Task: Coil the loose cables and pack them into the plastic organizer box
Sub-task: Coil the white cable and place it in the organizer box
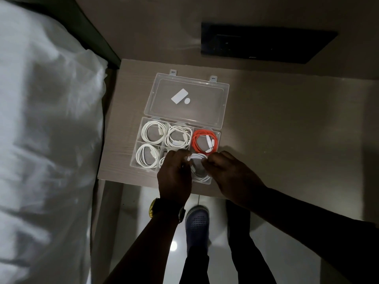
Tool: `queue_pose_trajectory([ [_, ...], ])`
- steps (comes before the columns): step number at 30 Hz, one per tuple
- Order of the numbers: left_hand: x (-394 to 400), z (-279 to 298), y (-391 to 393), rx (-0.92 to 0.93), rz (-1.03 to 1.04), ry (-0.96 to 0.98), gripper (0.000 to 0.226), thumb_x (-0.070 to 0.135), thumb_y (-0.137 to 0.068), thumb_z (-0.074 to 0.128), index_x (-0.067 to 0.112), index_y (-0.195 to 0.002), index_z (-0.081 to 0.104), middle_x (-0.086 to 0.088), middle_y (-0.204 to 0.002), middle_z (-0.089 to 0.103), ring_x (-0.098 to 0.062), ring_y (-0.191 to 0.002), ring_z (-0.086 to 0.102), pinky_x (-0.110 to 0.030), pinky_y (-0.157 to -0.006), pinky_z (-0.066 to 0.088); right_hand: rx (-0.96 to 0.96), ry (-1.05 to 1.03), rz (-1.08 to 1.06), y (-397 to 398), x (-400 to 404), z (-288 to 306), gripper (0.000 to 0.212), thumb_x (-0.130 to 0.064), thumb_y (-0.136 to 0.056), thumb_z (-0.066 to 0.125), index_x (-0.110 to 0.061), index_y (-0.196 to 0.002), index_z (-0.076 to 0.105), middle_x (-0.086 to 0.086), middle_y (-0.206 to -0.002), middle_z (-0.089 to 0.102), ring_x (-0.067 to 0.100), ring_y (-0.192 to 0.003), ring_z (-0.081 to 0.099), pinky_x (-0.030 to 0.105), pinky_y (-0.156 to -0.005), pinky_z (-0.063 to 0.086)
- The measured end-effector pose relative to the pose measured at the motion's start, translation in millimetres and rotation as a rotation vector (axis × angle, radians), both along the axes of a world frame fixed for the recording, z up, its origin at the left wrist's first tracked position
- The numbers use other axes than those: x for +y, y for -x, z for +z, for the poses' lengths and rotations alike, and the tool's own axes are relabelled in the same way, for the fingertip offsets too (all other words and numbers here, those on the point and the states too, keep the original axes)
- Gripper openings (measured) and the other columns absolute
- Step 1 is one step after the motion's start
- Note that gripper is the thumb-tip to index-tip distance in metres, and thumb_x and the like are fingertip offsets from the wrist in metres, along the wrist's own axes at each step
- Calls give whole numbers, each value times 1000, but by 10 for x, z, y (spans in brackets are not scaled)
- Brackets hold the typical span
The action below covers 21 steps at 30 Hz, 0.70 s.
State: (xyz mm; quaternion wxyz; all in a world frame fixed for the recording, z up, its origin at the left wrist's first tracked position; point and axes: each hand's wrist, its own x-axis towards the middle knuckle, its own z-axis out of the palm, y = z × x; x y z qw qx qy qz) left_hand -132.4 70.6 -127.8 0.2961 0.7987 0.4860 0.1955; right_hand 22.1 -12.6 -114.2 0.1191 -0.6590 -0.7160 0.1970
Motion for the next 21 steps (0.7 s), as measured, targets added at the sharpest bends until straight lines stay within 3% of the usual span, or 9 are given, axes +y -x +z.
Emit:
queue_pose_trajectory([
  [4, -9, -62, 34, -9, -28, -29, 14, -3, -86, 65, 6, -95, 70, -10, -93, 68, -23, -87, 61, -23, -71, 45, -138, -29, 116, -5, -162, -5, 56, -5, -72, 74, 1, -125, 60, 21, -120, 66, 37, -110, 62, 40, -76, 61],
  [8, -3, -97, 8, 39, -48, -49, 16, 0, -86, 66, 7, -100, 69, -11, -98, 67, -24, -88, 63, -32, -64, 52, -194, -93, 163, 133, -352, -80, 44, -14, -88, 55, 1, -129, 56, 20, -130, 61, 37, -126, 47, 38, -88, 56],
  [10, 10, -99, -4, 40, -65, -48, 13, 1, -85, 67, 7, -97, 69, -11, -96, 67, -25, -87, 64, -35, -63, 55, -246, -130, 137, 239, -394, -118, 41, -14, -94, 43, 2, -129, 57, 21, -132, 61, 38, -128, 51, 40, -100, 48],
  [11, 14, -95, -6, 40, -78, -42, 11, 3, -85, 68, 7, -95, 69, -11, -95, 67, -25, -85, 64, -36, -62, 56, -284, -154, 126, 302, -422, -141, 40, -17, -95, 45, 2, -127, 60, 20, -131, 63, 36, -127, 55, 42, -105, 41],
  [13, 11, -78, -18, 60, -98, -14, 9, 8, -84, 70, 9, -93, 70, -9, -92, 65, -24, -81, 65, -38, -59, 56, -280, -186, 61, 414, -483, -180, 37, -21, -92, 54, -1, -121, 65, 15, -126, 67, 30, -122, 60, 43, -107, 36],
  [18, 24, -30, -39, 180, -133, 69, 13, 19, -89, 66, 15, -99, 72, -5, -95, 61, -22, -82, 63, -40, -62, 54, -217, -130, 2, 490, -432, -97, 48, -18, -102, 24, 0, -126, 62, 17, -132, 62, 33, -127, 54, 51, -105, 45],
  [21, 42, 19, -8, 290, -179, 80, 19, 19, -90, 61, 23, -107, 70, -2, -101, 59, -22, -88, 62, -40, -64, 53, -236, -105, 14, 453, -351, -87, 45, -16, -103, 25, 2, -134, 53, 20, -140, 55, 36, -133, 48, 53, -106, 43],
])
